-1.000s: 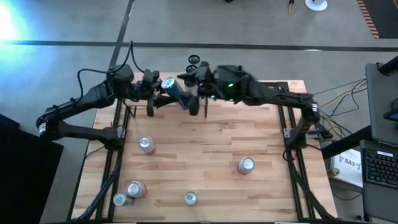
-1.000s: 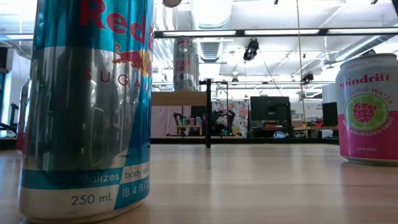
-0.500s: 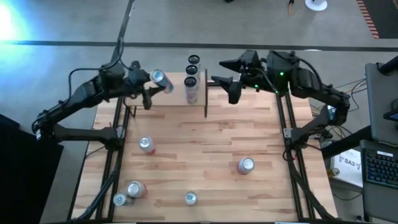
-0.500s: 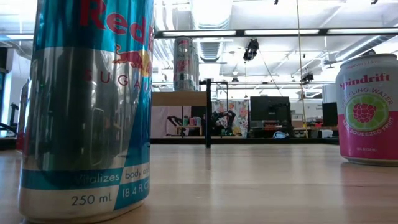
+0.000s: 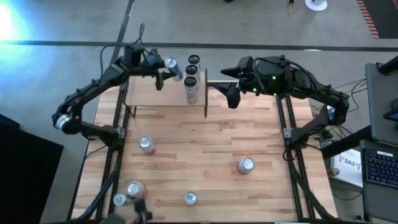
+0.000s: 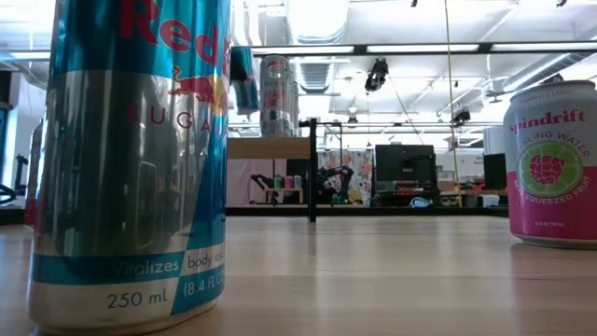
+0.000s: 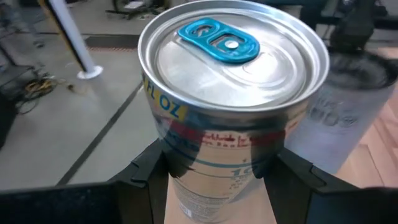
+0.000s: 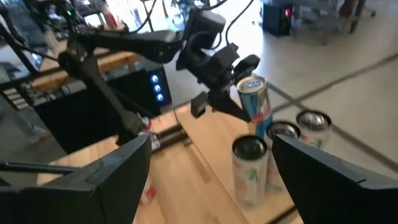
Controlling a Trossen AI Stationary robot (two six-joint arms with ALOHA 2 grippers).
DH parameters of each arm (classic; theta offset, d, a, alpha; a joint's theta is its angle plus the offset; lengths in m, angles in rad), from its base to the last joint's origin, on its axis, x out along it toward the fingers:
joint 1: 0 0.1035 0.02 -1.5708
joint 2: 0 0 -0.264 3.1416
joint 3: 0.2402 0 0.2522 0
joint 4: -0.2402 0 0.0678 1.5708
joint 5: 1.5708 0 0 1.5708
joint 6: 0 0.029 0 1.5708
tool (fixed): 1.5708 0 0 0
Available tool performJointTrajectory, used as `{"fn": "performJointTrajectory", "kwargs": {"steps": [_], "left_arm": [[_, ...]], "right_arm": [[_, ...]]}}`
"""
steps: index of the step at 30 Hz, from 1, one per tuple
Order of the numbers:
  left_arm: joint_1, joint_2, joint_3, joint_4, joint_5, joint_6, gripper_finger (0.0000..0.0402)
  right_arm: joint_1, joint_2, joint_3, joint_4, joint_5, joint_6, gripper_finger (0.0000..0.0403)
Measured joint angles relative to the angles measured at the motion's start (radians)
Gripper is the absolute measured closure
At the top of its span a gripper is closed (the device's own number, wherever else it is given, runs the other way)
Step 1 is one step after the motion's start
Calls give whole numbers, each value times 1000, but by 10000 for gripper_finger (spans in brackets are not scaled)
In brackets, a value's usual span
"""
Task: Place canned beverage on shelf
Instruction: Put the top right blue soda can on the shelf
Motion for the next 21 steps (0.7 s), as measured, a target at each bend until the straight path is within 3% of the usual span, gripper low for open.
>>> {"fn": "performJointTrajectory", "kwargs": {"steps": [4,11,21], "left_arm": [[8,79,-1,-4,9,31,234],[19,167,-1,47,10,43,234],[48,210,-1,99,14,40,234]], "right_arm": [[0,-4,0,-46,12,19,78],[-1,-7,0,-85,135,1,78],[-10,-7,0,-85,141,-8,78]]}}
